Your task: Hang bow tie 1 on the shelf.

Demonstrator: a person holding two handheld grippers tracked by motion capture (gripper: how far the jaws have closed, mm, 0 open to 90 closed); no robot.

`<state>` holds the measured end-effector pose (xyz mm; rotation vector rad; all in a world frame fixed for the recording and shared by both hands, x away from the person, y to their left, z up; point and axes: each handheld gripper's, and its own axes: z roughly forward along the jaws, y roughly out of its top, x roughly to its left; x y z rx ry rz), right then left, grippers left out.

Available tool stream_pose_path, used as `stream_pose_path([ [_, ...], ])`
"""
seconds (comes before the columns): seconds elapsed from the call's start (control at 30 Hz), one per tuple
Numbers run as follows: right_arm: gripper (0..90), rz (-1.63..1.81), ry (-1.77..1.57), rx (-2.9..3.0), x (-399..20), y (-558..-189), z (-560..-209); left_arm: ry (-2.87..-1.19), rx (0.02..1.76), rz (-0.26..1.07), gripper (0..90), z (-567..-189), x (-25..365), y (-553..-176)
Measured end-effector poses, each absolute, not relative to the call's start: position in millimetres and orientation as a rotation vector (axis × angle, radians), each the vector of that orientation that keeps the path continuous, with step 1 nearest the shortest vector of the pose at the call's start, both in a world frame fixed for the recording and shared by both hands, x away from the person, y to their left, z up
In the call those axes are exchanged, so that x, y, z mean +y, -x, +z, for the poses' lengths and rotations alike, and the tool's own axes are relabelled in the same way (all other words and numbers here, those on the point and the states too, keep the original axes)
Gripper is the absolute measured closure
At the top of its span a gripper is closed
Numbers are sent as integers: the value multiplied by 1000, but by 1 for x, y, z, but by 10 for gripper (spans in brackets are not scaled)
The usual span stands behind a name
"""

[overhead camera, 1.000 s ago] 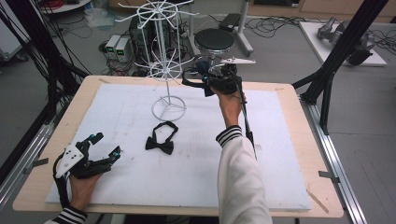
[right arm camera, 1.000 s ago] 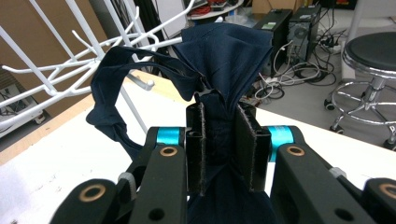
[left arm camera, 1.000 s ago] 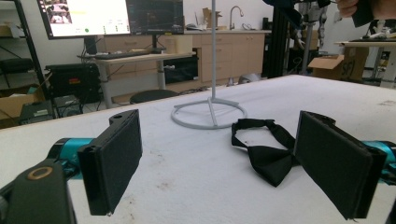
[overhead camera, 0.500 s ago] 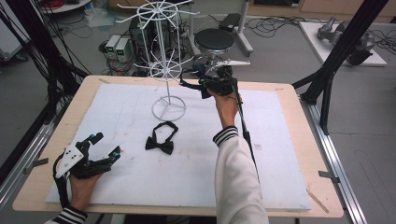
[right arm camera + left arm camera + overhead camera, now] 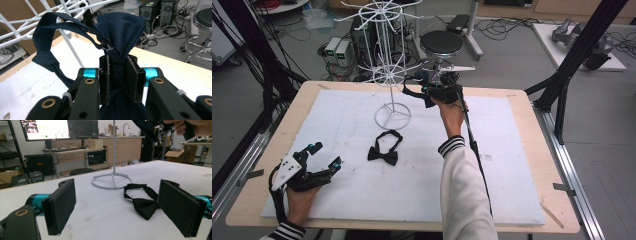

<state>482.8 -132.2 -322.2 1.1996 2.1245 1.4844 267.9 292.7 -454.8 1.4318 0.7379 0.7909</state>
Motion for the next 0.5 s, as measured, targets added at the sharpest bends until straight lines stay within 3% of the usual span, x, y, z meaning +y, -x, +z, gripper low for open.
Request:
stream_pose_path([
  [0.1,656,1472,-1186,2144,-131,-482,-322,-1430,736,790,158,-455,292,-268],
  [0.23,399,1427,-1170,2172,-130,-481,-322,-1432,735,791,158,-455,293,-268],
  [0.37,226,1364,-1142,2204,-131,-478,-321,-1432,733,792,158,-455,292,-268],
  [0.5,138,1305,-1125,2262,-134,-471,-317,-1436,730,796,158,-455,293,-268],
])
